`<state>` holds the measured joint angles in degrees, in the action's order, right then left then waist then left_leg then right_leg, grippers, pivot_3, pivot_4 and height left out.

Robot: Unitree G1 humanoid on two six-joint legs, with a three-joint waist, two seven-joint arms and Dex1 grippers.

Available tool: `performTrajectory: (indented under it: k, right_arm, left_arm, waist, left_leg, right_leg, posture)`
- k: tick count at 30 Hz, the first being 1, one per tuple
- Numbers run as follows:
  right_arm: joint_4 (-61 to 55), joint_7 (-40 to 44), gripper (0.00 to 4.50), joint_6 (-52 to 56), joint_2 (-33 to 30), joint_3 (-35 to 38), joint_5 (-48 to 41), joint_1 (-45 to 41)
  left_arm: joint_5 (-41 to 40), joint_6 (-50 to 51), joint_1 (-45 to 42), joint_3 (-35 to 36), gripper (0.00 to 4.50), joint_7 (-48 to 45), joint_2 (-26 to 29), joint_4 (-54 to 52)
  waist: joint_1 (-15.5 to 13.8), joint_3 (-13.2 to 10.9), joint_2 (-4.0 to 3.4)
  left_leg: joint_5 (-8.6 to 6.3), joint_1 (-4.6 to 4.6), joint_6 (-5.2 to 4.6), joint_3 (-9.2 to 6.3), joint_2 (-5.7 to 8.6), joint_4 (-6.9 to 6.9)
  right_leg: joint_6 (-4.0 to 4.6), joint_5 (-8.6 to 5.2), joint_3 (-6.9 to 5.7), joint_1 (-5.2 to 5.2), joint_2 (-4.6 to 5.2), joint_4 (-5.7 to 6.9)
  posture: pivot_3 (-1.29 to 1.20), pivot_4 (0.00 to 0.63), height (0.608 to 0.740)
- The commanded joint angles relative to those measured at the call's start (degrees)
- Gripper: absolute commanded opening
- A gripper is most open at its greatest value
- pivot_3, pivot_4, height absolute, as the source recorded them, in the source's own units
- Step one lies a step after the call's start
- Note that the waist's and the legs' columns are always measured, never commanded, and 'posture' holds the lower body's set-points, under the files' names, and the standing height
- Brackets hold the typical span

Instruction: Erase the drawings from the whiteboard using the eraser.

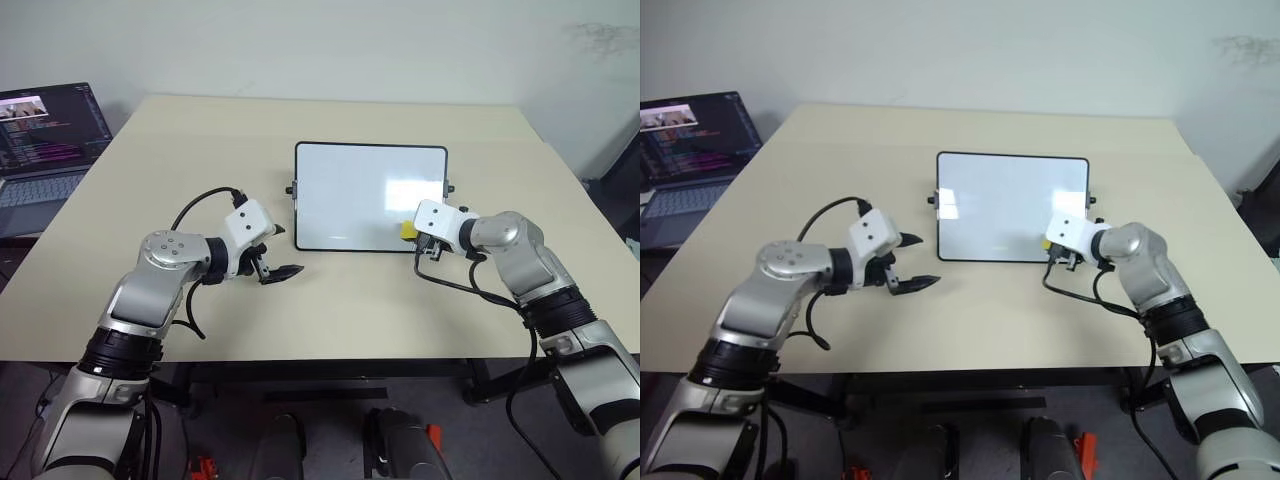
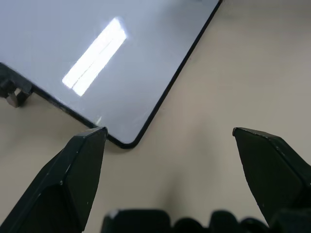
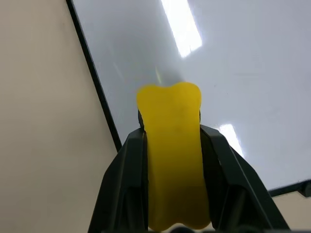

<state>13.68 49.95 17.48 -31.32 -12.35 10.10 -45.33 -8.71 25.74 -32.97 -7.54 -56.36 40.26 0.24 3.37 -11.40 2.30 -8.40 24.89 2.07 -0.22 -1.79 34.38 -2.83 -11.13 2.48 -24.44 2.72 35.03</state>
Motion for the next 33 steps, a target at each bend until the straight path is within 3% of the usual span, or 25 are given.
performTrajectory:
  k: [1, 5, 9, 12, 22, 33]
  right_arm:
    - [-7.49, -0.66, 1.09, 4.14, -0.91, 8.78, -7.28, -4.11]
    - [-4.01, -8.39, 1.09, 9.71, -3.39, 17.53, -9.14, -6.14]
    - [-0.17, -15.06, 1.09, 15.46, -5.77, 21.34, -8.82, -5.68]
    - [-0.17, -18.72, 1.08, 21.34, -6.68, 24.76, -9.96, -3.52]
    - [-3.48, -21.35, 1.08, 27.48, -9.24, 29.62, -14.02, 5.81]
    - [-3.72, -26.91, 1.08, 28.94, -9.65, 35.14, -17.07, 12.02]
  left_arm:
    - [-0.90, -0.55, -1.63, 1.16, 4.50, -0.50, 0.13, -0.98]
    - [-1.12, -0.86, -2.48, 0.69, 4.50, -0.79, -0.85, -0.40]
    - [-1.11, -1.33, -3.73, 0.22, 4.50, -1.31, -1.97, 0.49]
    - [-1.05, -1.62, -5.04, -0.50, 4.50, -2.00, -2.93, 0.96]
    - [-0.94, -2.05, -6.38, -3.59, 4.50, -4.10, -6.87, 0.83]
    - [0.10, -3.91, -8.88, -6.27, 4.50, -1.76, -14.79, 2.29]
  waist:
    - [-0.14, 0.00, 0.00]
    - [-0.86, 0.02, 0.01]
    - [-1.90, 0.01, 0.01]
    - [-1.83, 0.01, 0.01]
    - [-1.54, 0.02, 0.00]
    - [-1.56, 0.02, -0.01]
  left_leg:
    - [0.14, -0.02, -0.22, 0.04, 0.00, 0.02]
    - [0.09, -0.05, -0.15, 0.03, -0.09, -0.29]
    - [-0.17, 0.15, 0.16, 0.09, -0.07, -0.44]
    - [-0.24, 0.53, 0.11, 0.18, -0.05, -0.42]
    - [-0.22, 0.67, 0.06, 0.17, -0.04, -0.08]
    - [-0.08, 0.68, -0.18, 0.18, -0.04, 0.54]
  right_leg:
    - [-0.20, 0.26, -0.01, 0.01, 0.00, 0.08]
    - [-0.35, 0.38, -0.18, -0.11, -0.05, 0.13]
    - [-0.17, 0.18, -0.15, -0.32, -0.07, 0.12]
    - [-0.51, 0.32, -0.07, -0.72, -0.07, 0.12]
    - [-0.79, 0.30, -0.02, -0.77, -0.11, 0.17]
    - [-0.70, 0.45, 0.08, -0.54, -0.11, 0.25]
  posture:
    - [0.00, 0.150, 0.740]
    - [0.00, 0.150, 0.740]
    - [0.00, 0.150, 0.740]
    - [0.00, 0.150, 0.740]
    - [0.00, 0.150, 0.740]
    - [0.00, 0.150, 0.740]
